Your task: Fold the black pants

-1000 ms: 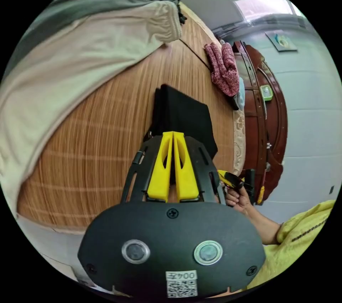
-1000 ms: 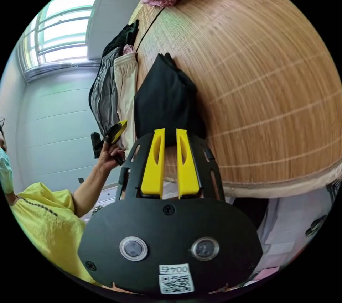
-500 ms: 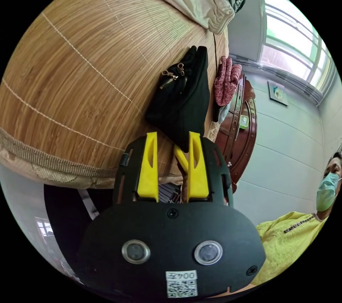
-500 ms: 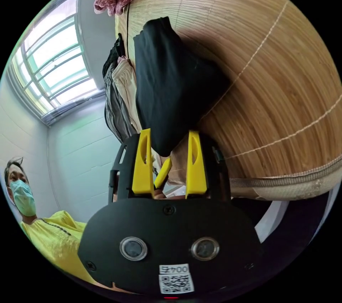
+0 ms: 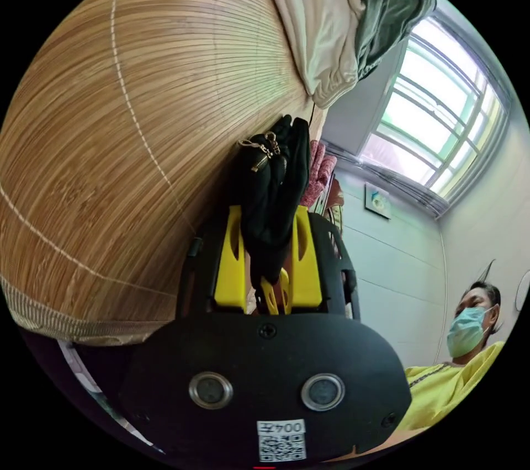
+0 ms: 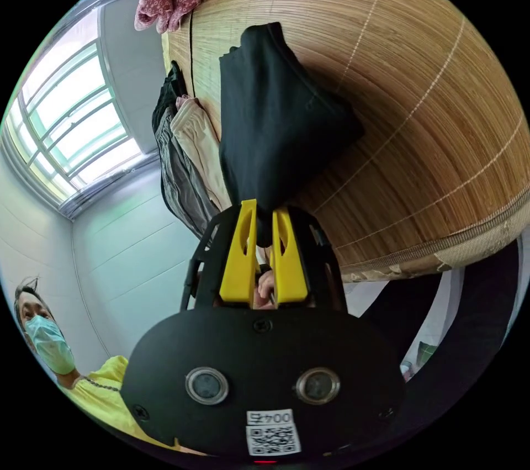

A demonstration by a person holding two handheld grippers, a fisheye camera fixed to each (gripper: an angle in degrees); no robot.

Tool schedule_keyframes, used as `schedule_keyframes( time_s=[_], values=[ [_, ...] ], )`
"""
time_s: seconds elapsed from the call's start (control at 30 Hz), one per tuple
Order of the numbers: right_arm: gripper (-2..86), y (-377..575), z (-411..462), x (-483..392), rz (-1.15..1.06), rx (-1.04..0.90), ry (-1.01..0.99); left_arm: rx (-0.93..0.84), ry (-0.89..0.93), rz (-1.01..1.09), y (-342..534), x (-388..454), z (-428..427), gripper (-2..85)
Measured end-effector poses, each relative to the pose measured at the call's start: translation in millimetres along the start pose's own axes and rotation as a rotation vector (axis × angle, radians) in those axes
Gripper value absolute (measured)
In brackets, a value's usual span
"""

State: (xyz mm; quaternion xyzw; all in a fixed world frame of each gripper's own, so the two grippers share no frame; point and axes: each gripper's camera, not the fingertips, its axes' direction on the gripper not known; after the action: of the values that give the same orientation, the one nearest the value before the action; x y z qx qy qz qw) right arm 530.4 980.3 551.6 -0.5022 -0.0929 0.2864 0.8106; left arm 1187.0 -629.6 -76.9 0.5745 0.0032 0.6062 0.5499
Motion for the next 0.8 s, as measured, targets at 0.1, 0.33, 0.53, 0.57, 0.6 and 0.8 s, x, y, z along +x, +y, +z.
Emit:
schedule_keyframes(
  time_s=[0.1, 0.33, 0.53, 0.57, 0.6, 0.8],
  values=[
    [9.9, -4.1, -8.9, 6.2, -0.017, -0.039, -0.004, -0.004, -0.111, -0.071, -7.5, 24.8, 2.8, 9.1],
    [21.1, 7.8, -43.2, 62.7, 0.018, 0.071, -0.369, -0.081, -0.245, -0.106, -26.8, 99.4, 21.1, 8.4],
    [22.3, -3.9, -46.6, 65.3, -0.002, 0.120, -0.528, -0.103, -0.256, -0.136, -37.5, 99.9, 26.2, 8.2],
    [22.3, -6.2, -47.1, 64.7, -0.003, 0.126, -0.544, -0.108, -0.256, -0.143, -38.3, 96.1, 26.7, 8.2],
    [22.4, -11.3, -48.6, 63.5, -0.005, 0.140, -0.577, -0.111, -0.257, -0.145, -38.7, 94.3, 26.9, 8.2],
    [20.3, -32.3, -48.8, 49.1, -0.029, 0.048, -0.599, -0.142, -0.256, -0.142, -42.4, 76.0, 32.0, 8.3]
  ],
)
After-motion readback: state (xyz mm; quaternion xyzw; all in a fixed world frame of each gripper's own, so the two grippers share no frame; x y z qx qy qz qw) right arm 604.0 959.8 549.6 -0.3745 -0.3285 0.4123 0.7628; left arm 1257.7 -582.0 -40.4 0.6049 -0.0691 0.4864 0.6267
